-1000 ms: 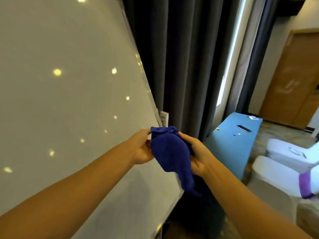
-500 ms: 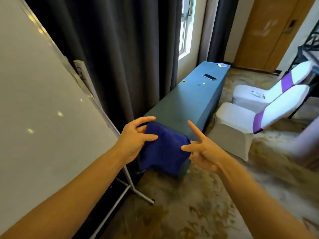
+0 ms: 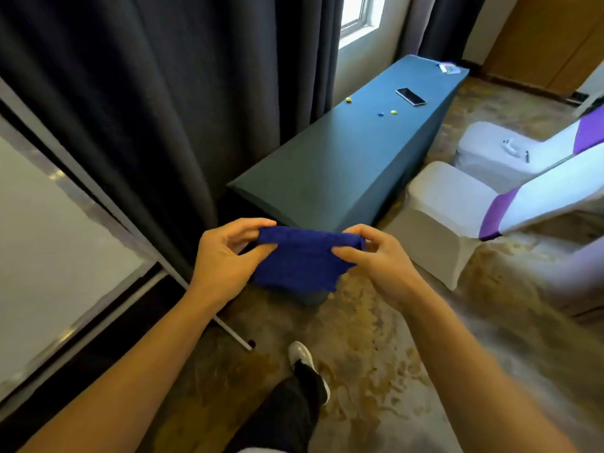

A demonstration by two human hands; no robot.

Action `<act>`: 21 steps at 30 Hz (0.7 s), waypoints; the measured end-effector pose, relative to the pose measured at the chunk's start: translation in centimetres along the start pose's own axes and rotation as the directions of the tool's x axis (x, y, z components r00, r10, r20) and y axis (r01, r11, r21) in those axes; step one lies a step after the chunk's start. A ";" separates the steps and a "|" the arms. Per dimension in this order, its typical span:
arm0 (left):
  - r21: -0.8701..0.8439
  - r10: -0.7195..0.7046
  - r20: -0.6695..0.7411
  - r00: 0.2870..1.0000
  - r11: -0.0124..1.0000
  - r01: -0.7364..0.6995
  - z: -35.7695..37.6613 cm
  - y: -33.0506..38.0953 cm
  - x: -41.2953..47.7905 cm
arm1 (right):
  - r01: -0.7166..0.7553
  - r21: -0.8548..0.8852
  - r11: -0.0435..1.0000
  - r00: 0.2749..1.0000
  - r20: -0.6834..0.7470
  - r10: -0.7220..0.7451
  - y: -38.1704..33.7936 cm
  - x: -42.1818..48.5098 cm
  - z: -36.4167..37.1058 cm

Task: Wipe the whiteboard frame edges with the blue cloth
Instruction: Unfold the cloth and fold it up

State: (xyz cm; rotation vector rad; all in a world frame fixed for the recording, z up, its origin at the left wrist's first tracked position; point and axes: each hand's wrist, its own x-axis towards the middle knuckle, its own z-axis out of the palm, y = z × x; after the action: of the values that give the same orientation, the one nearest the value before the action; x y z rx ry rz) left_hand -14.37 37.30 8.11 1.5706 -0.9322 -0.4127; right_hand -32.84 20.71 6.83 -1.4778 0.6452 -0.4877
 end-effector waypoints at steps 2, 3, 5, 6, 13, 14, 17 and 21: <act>-0.260 -0.109 0.019 0.994 0.959 0.110 1.3 -1.9 3.2 | -0.112 0.297 0.948 0.993 0.074 0.095 1.0 3.6 -1.9; -0.378 -0.180 0.049 0.983 0.907 0.185 2.2 -3.2 4.9 | -0.166 0.378 0.911 0.986 0.084 0.144 1.6 5.5 -2.4; -0.524 -0.317 0.129 0.940 0.783 0.336 5.2 -6.7 8.6 | -0.304 0.496 0.813 0.952 0.140 0.271 3.4 9.8 -3.1; -0.547 -0.381 0.154 0.912 0.736 0.399 6.8 -8.5 10.0 | -0.377 0.527 0.762 0.925 0.182 0.333 4.3 11.8 -3.5; -0.555 -0.650 0.046 0.758 0.614 0.561 12.8 -18.4 16.3 | -0.582 0.188 0.791 0.811 0.066 0.581 8.3 23.7 -7.1; -0.564 -0.682 0.016 0.732 0.598 0.569 13.3 -19.6 16.8 | -0.599 0.128 0.791 0.799 0.021 0.601 8.8 25.4 -7.2; -0.573 -0.726 -0.038 0.687 0.579 0.580 15.1 -23.2 18.2 | -0.619 -0.034 0.784 0.785 -0.011 0.619 10.3 30.2 -7.6; -0.556 -0.793 -0.105 0.600 0.547 0.626 17.4 -26.2 19.7 | -0.639 -0.184 0.747 0.761 -0.014 0.648 14.2 35.9 -8.0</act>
State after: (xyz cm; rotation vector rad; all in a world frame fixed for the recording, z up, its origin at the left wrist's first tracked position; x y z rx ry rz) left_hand -6.07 10.40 -16.04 1.4349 0.1770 -0.8444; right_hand -12.70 -8.36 -10.66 -1.3153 1.1263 0.1588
